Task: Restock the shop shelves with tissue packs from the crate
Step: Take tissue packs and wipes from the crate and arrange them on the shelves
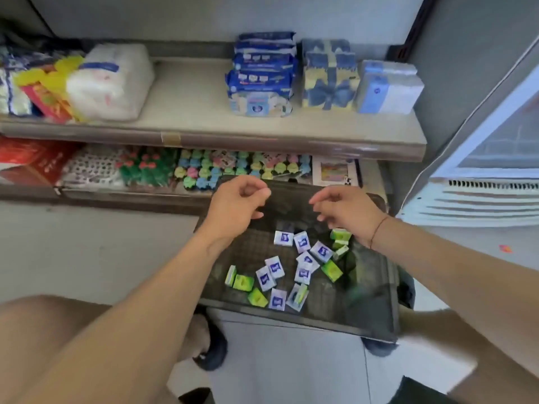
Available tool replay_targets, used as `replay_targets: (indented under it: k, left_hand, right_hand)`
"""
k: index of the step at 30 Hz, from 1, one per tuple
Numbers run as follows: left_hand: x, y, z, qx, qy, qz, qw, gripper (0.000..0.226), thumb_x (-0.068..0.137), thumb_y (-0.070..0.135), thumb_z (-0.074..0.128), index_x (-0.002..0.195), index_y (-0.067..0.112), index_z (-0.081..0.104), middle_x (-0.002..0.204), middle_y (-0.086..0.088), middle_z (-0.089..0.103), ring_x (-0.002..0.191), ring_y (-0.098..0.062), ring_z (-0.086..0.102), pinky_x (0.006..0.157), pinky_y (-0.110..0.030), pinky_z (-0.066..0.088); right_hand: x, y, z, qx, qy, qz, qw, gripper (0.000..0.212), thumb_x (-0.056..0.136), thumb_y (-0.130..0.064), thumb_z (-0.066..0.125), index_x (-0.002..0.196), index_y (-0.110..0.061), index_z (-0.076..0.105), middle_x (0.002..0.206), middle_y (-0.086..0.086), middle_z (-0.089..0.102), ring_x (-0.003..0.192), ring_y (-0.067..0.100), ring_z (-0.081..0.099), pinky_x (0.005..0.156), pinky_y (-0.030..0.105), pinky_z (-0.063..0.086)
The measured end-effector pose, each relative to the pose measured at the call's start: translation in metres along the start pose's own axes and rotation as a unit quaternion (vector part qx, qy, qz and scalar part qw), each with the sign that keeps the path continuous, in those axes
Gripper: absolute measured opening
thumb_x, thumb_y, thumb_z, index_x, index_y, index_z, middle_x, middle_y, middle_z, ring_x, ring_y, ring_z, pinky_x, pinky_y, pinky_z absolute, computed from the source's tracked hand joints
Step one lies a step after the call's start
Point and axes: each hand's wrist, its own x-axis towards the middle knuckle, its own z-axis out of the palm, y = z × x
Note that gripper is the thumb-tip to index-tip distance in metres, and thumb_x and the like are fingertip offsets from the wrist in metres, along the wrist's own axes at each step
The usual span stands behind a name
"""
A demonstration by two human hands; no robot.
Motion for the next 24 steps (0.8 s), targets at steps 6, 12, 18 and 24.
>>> replay_targets:
  k: [6, 12, 18, 24]
  left_hand:
    - [0.019, -0.124, 0.025, 0.098, -0.039, -0.104, 0.989, 0.011, 0.086, 0.021, 0.079, 0.083, 0.028, 0.071, 0.088, -0.003, 0.073, 0.083, -0.022, 0.072, 0.066, -0.039, 0.064]
    - [0.039, -0.196, 0.051, 0.223, -0.134, -0.135, 0.956, 0.013, 0.088, 0.020, 0.077, 0.100, 0.017, 0.073, 0.087, 0.004, 0.071, 0.074, -0.010, 0.062, 0.075, -0.019, 0.043]
    - [0.063, -0.246, 0.073, 0.318, -0.191, -0.165, 0.914, 0.022, 0.086, 0.028, 0.078, 0.105, 0.019, 0.072, 0.109, -0.006, 0.075, 0.106, -0.025, 0.069, 0.097, -0.030, 0.051]
    - [0.062, -0.298, 0.099, 0.403, -0.252, -0.183, 0.861, 0.039, 0.091, 0.018, 0.068, 0.127, 0.012, 0.056, 0.127, -0.016, 0.066, 0.119, -0.037, 0.060, 0.095, -0.036, 0.047]
  right_hand:
    - [0.021, 0.097, 0.041, -0.132, -0.033, 0.099, 0.986, 0.021, 0.089, 0.001, 0.064, 0.080, -0.016, 0.072, 0.074, 0.012, 0.069, 0.064, 0.018, 0.061, 0.050, 0.024, 0.051]
    - [0.047, 0.159, 0.061, -0.211, -0.092, 0.140, 0.963, 0.016, 0.090, 0.000, 0.066, 0.089, -0.014, 0.074, 0.077, -0.015, 0.061, 0.063, 0.000, 0.058, 0.055, 0.006, 0.043]
    - [0.082, 0.206, 0.076, -0.299, -0.143, 0.148, 0.932, 0.017, 0.089, -0.002, 0.067, 0.102, -0.007, 0.077, 0.090, 0.000, 0.070, 0.082, 0.013, 0.065, 0.083, 0.023, 0.053]
    - [0.095, 0.258, 0.103, -0.428, -0.169, 0.161, 0.873, 0.038, 0.091, -0.020, 0.066, 0.128, -0.018, 0.064, 0.136, 0.018, 0.051, 0.125, 0.039, 0.050, 0.106, 0.033, 0.037]
